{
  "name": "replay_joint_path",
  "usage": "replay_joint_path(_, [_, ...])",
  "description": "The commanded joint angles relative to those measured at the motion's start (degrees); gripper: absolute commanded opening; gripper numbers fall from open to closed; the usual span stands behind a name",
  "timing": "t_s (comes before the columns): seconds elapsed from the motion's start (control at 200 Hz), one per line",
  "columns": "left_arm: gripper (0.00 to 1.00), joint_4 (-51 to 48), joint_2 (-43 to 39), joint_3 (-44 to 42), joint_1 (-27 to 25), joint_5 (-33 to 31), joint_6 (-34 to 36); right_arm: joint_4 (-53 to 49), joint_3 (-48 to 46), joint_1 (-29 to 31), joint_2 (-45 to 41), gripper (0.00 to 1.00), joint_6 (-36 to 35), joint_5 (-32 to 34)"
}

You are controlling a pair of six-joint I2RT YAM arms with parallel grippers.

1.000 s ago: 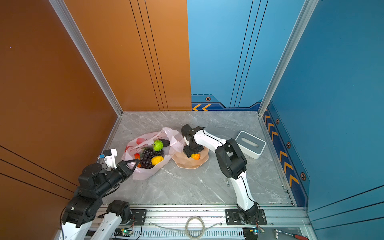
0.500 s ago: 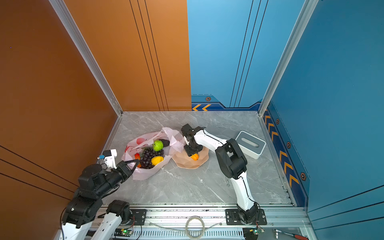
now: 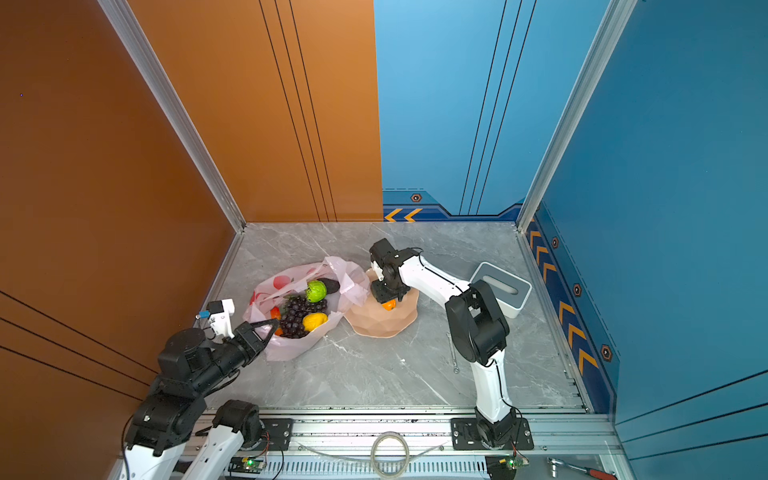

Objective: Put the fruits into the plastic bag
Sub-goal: 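Lift the bitter melon out of the bowl with the right gripper, then carry the bitter melon toward the left gripper and lower it into the bag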

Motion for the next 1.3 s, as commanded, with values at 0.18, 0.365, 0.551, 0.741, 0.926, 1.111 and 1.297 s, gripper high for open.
replay_joint_path(0.18, [0.00, 2.15, -0.40, -0.76, 0.66, -0.22, -0.06, 2.85, -5.12, -2.39, -6.54, 0.40, 3.44, -4.37])
replay_joint_path(0.365, [0.00, 2.48, -0.20, -0.90, 0.69, -0.05, 0.03, 5.74, -10.65, -4.25, -14.06, 0.40, 6.44, -9.66])
replay_joint_path(0.551, [0.00, 2.76, -0.25, -1.07, 0.66, 0.02, -0.04, 7.91, -15.08, -5.96, -23.22, 0.40, 9.95, -15.44])
replay_joint_path(0.741, [0.00, 3.07, -0.23, -1.02, 0.62, 0.57, -0.15, 10.55, -17.28, -6.68, -32.33, 0.41, 14.62, -22.54])
replay_joint_path(0.926, [0.00, 3.11, -0.48, -0.83, 0.67, 1.08, -0.20, 13.62, -17.51, -5.13, -37.48, 0.41, 21.22, -31.23])
replay_joint_path(1.111, [0.00, 3.11, -0.76, -0.98, 0.66, 1.56, -0.15, 18.54, -17.46, 0.57, -38.90, 0.41, 27.90, -35.19])
replay_joint_path(1.297, [0.00, 3.42, -0.70, -1.13, 0.66, 1.83, -0.07, 22.08, -14.42, 7.71, -34.44, 0.41, 33.04, -36.37])
